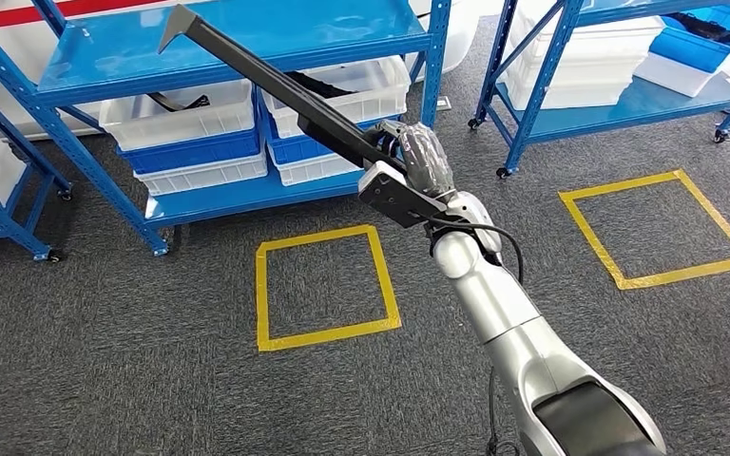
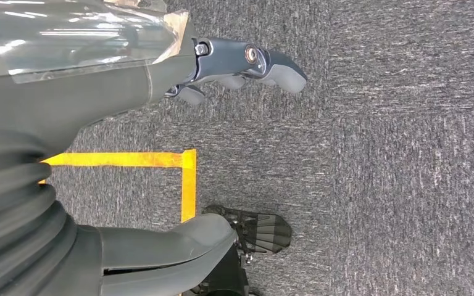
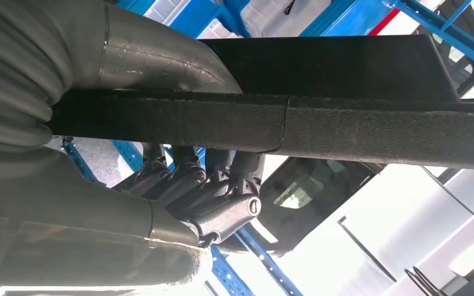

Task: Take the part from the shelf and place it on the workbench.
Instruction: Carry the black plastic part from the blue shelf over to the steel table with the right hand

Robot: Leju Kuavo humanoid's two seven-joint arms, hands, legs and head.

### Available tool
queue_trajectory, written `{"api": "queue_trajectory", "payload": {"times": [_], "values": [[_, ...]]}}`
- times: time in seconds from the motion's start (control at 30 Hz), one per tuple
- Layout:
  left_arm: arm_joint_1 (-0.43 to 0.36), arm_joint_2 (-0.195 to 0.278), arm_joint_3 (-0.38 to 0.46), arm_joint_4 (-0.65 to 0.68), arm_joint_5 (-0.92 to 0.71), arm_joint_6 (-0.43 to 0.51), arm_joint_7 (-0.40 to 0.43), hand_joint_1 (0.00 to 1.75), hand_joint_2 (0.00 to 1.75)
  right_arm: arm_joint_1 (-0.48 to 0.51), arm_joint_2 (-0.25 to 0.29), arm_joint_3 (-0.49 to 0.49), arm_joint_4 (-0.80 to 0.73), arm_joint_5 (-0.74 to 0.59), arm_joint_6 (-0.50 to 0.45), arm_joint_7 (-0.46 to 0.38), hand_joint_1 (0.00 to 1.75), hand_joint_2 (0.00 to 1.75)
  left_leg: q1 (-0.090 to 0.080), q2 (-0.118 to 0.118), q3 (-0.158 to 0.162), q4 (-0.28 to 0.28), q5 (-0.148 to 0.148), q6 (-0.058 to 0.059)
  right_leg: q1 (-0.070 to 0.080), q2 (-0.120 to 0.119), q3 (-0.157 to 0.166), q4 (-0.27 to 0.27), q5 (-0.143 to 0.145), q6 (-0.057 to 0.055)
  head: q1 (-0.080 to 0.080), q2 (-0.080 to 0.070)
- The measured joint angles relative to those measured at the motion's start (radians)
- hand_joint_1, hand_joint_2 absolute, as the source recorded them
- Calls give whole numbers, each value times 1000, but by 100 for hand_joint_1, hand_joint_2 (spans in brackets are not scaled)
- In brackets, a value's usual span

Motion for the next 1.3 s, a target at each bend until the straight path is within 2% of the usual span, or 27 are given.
{"api": "queue_trajectory", "payload": {"times": [0.1,0.2,0.27,0.33,0.37,0.4,0.47,0.5,0.53,0.57,0.63,0.67,0.7,0.73,0.77,0.83,0.87,0.9,0.93,0.97,1.03,1.07,1.1,1.17,1.2,1.23,1.3], "values": [[3,3,4,-1,10,-2,-5,0,175,0,4,-1,7,-6,-1,-9,175,175,0,0,-3,-1,0,-10,-7,-1,0,-7,6,3,0,0],[5,5,8,-2,24,-20,-15,0,175,-3,13,-6,12,-10,-5,-18,175,175,5,7,31,-64,28,-2,-5,-2,4,-19,8,12,-2,0],[6,5,14,-2,30,-26,-19,0,175,-10,16,-9,19,-17,-8,-26,175,175,11,18,47,-99,47,-8,-4,-3,-30,51,-29,12,0,0],[8,5,20,-2,33,-27,-21,0,175,-14,17,-14,29,-23,-10,-32,175,175,15,27,43,-102,52,-16,-9,-4,-88,170,-77,19,1,0],[10,4,22,-2,33,-27,-21,0,175,-14,17,-17,34,-26,-10,-34,175,175,18,31,39,-100,52,-22,-14,-4,-106,206,-85,28,1,0],[12,2,24,-2,34,-27,-21,0,175,-14,17,-19,40,-29,-10,-36,175,175,22,36,34,-95,52,-31,-19,-6,-106,204,-79,40,1,0],[17,0,26,-2,34,-27,-21,0,175,-16,19,-21,49,-35,-10,-43,175,175,38,49,18,-70,44,-55,-31,-25,-55,99,-36,75,2,0],[19,2,28,-5,34,-28,-20,0,175,-19,21,-22,54,-38,-10,-48,175,175,43,56,7,-51,37,-70,-34,-39,-33,51,-18,86,4,0],[21,5,31,-8,33,-33,-20,0,175,-22,25,-23,57,-40,-11,-52,175,175,44,63,-2,-31,28,-84,-34,-48,-21,23,-8,84,6,0],[23,6,35,-11,31,-44,-19,0,175,-24,30,-22,61,-41,-11,-55,175,175,44,69,-7,-16,21,-95,-35,-50,-22,21,-8,71,5,0],[27,9,42,-17,30,-72,-18,0,175,-25,39,-23,69,-41,-13,-60,175,175,44,82,-8,-8,17,-103,-31,-31,-37,43,-9,35,-1,0],[27,8,46,-19,29,-81,-18,0,175,-26,42,-24,73,-41,-13,-63,175,175,48,84,-7,-6,13,-104,-30,-22,-41,46,-8,22,-6,0],[28,10,49,-21,27,-87,-18,0,175,-27,44,-24,76,-41,-14,-64,175,175,51,79,-12,8,-4,-101,-26,-14,-44,47,-5,13,-8,0],[29,9,51,-22,25,-89,-18,0,175,-28,46,-24,79,-41,-15,-66,175,175,51,66,-25,44,-35,-97,-22,-6,-47,47,-1,5,-10,0],[30,8,53,-22,23,-91,-18,0,175,-29,49,-24,81,-41,-15,-67,175,175,47,48,-47,103,-77,-90,-19,2,-49,47,3,-2,-12,0],[32,8,60,-23,21,-97,-18,0,175,-31,55,-24,87,-41,-17,-70,175,175,30,20,-110,258,-159,-71,-7,20,-55,46,9,-11,-13,0],[33,8,63,-23,20,-100,-18,0,175,-31,57,-24,89,-41,-17,-71,175,175,20,14,-132,312,-179,-60,0,30,-58,46,11,-15,-13,0],[34,8,67,-23,19,-101,-18,0,175,-30,58,-23,92,-41,-18,-73,175,175,10,10,-138,331,-181,-44,9,41,-61,46,14,-19,-13,0],[34,8,70,-23,17,-101,-18,0,175,-31,58,-23,94,-41,-19,-74,175,175,-2,4,-124,308,-166,-24,18,52,-63,46,16,-23,-14,0],[35,8,73,-23,14,-101,-18,0,175,-32,59,-23,95,-41,-19,-75,175,175,-15,-11,-92,253,-139,1,27,65,-64,46,19,-27,-13,0],[36,11,77,-27,9,-114,-19,0,175,-33,62,-23,96,-41,-22,-78,175,175,-38,-63,-26,136,-99,54,34,88,-65,44,24,-31,-10,0],[37,14,79,-31,8,-134,-19,0,175,-33,65,-23,97,-41,-24,-79,175,175,-47,-81,-5,101,-89,71,33,99,-66,42,27,-30,-9,0],[37,16,81,-34,7,-159,-19,0,175,-33,67,-23,98,-41,-25,-81,175,175,-53,-88,4,86,-86,80,29,109,-67,40,30,-27,-8,0],[37,19,85,-40,6,-198,-19,0,175,-31,69,-23,99,-41,-28,-82,175,175,-56,-64,17,62,-75,77,27,125,-70,36,36,-19,-10,0],[36,17,87,-41,6,-203,-19,0,175,-31,69,-24,100,-41,-28,-83,175,175,-54,-50,27,43,-67,70,29,111,-76,41,33,-16,-10,0],[36,16,90,-42,4,-203,-19,0,175,-34,68,-24,100,-41,-29,-83,175,175,-51,-35,35,25,-58,63,32,87,-87,59,22,-13,-8,0],[38,13,95,-42,-1,-202,-20,0,175,-38,67,-24,101,-41,-30,-84,175,175,-46,-5,41,5,-47,49,30,28,-130,146,-26,-8,-4,0]]}}
